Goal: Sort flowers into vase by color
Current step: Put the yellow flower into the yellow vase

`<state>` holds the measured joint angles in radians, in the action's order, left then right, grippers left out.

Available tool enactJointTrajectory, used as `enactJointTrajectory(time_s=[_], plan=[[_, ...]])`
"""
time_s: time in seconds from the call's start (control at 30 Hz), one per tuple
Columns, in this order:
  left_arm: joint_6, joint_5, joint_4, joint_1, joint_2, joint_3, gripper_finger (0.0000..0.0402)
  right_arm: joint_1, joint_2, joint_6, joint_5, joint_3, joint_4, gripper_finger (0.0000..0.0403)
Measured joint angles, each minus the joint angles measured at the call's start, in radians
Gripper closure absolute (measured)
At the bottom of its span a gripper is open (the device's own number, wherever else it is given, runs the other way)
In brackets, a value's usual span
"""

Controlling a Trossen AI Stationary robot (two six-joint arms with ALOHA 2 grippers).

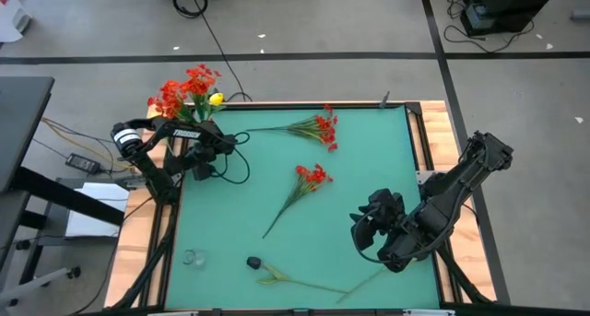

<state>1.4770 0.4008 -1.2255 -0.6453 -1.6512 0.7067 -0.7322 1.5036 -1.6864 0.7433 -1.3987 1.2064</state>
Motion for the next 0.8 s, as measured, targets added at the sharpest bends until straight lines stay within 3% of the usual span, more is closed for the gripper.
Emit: enactJointTrajectory(time_s=[0.37,0.63,0.8], plan=[[-0.077,0.058,0.018,0.004,0.026,0.009,0.0400,0.000,0.000,-0.013,0.006,0.000,-0.003,0.0224],[-0.133,-0.048,0.014,0.032,0.103,0.060,0.0400,0.000,0.000,-0.013,0.008,0.000,0.000,0.0224],[-0.154,-0.132,-0.029,0.116,0.140,0.111,0.0401,0.000,0.000,-0.017,-0.001,0.000,0.000,0.0224]])
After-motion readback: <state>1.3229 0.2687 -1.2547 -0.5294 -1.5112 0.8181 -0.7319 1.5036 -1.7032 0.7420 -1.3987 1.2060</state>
